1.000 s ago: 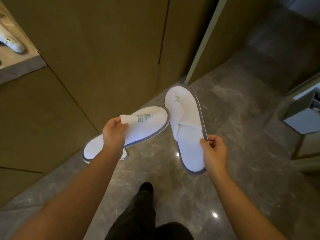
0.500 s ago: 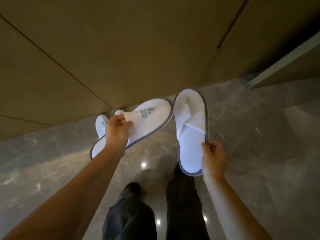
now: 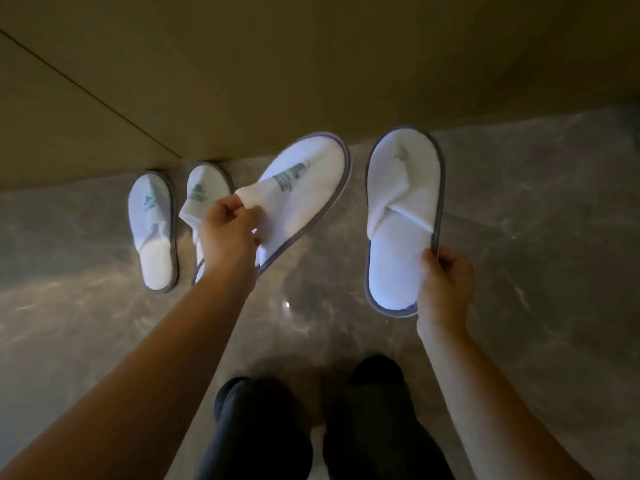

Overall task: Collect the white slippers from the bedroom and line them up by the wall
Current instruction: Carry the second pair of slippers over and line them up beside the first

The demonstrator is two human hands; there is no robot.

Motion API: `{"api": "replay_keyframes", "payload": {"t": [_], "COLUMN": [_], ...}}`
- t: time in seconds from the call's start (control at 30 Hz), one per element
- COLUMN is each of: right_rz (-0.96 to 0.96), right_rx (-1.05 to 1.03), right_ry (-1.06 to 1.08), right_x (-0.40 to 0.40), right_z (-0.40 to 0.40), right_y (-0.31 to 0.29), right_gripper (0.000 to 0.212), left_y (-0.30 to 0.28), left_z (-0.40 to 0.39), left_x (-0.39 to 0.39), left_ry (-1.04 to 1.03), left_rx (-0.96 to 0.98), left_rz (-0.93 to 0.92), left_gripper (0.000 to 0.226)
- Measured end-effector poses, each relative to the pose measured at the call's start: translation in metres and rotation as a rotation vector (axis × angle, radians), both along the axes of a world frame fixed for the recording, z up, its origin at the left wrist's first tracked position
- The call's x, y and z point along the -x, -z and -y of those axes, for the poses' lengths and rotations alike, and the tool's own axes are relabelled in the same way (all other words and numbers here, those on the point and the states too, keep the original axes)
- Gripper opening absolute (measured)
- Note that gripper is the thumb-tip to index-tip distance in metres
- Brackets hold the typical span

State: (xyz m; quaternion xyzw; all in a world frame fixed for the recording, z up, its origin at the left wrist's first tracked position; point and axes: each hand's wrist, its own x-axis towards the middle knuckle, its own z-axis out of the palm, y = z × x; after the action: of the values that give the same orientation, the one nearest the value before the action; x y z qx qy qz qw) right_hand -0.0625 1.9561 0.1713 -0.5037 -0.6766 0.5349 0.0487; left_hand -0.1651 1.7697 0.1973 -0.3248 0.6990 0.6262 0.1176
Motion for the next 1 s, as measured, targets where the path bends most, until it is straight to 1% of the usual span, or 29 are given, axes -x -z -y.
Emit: {"api": "replay_keyframes", "payload": {"t": [0.1, 0.2, 0.3, 0.37, 0.4, 0.47, 0.5, 0.57, 0.6, 0.63, 0.7, 0.77, 0.8, 0.83, 0.9, 0.93, 1.0], "right_rz": [-0.012, -0.034, -0.047, -0.056, -0.048, -0.018, -0.030, -0.069, -0.097, -0.131, -0.177, -0.185, -0.215, -0.255, -0.315, -0.332, -0.349], "right_rx": [-0.027, -0.042, -0.058, -0.065, -0.081, -0.151, -0.199, -0.254, -0.212, -0.121, 0.119, 0.222, 0.231, 0.217, 0.102, 0.046, -0.036], "right_ry": [0.009, 0.039, 0.057, 0.042, 0.017, -0.040, -0.068, -0.143, -0.169, -0.171, -0.148, -0.140, -0.107, -0.062, -0.027, -0.039, -0.104], "right_x": [0.011, 0.023, 0.033, 0.038, 0.040, 0.042, 0.044, 0.052, 0.057, 0.063, 0.079, 0.094, 0.099, 0.102, 0.103, 0.102, 0.101], "right_z": [-0.008, -0.018, -0.027, -0.032, -0.033, -0.033, -0.033, -0.032, -0.027, -0.020, -0.006, 0.008, 0.014, 0.018, 0.022, 0.023, 0.024], "right_y": [0.074, 0.140, 0.188, 0.205, 0.208, 0.202, 0.196, 0.184, 0.177, 0.170, 0.162, 0.162, 0.163, 0.164, 0.167, 0.167, 0.165], "right_gripper": [0.023, 0.024, 0.026, 0.025, 0.025, 0.034, 0.039, 0.040, 0.040, 0.042, 0.047, 0.045, 0.039, 0.032, 0.022, 0.020, 0.016], "left_y": [0.071, 0.132, 0.172, 0.187, 0.191, 0.191, 0.188, 0.181, 0.178, 0.176, 0.175, 0.177, 0.178, 0.178, 0.176, 0.174, 0.174], "left_z": [-0.008, -0.017, -0.024, -0.028, -0.029, -0.031, -0.032, -0.032, -0.032, -0.032, -0.029, -0.024, -0.020, -0.016, -0.005, 0.002, 0.018], "left_x": [0.009, 0.020, 0.031, 0.036, 0.038, 0.040, 0.041, 0.039, 0.037, 0.035, 0.028, 0.022, 0.019, 0.018, 0.016, 0.015, 0.014], "left_ry": [-0.018, -0.019, 0.040, 0.079, 0.089, 0.099, 0.106, 0.143, 0.166, 0.193, 0.243, 0.295, 0.328, 0.354, 0.365, 0.357, 0.353], "left_rx": [-0.024, -0.043, -0.069, -0.102, -0.119, -0.143, -0.145, -0.134, -0.131, -0.132, -0.153, -0.190, -0.209, -0.231, -0.253, -0.220, -0.052], "left_rz": [-0.020, -0.041, -0.071, -0.085, -0.092, -0.104, -0.111, -0.119, -0.121, -0.121, -0.118, -0.126, -0.127, -0.126, -0.139, -0.164, -0.205], "left_gripper": [0.018, 0.020, 0.016, 0.013, 0.013, 0.016, 0.017, 0.016, 0.015, 0.015, 0.016, 0.015, 0.016, 0.017, 0.020, 0.021, 0.020]}}
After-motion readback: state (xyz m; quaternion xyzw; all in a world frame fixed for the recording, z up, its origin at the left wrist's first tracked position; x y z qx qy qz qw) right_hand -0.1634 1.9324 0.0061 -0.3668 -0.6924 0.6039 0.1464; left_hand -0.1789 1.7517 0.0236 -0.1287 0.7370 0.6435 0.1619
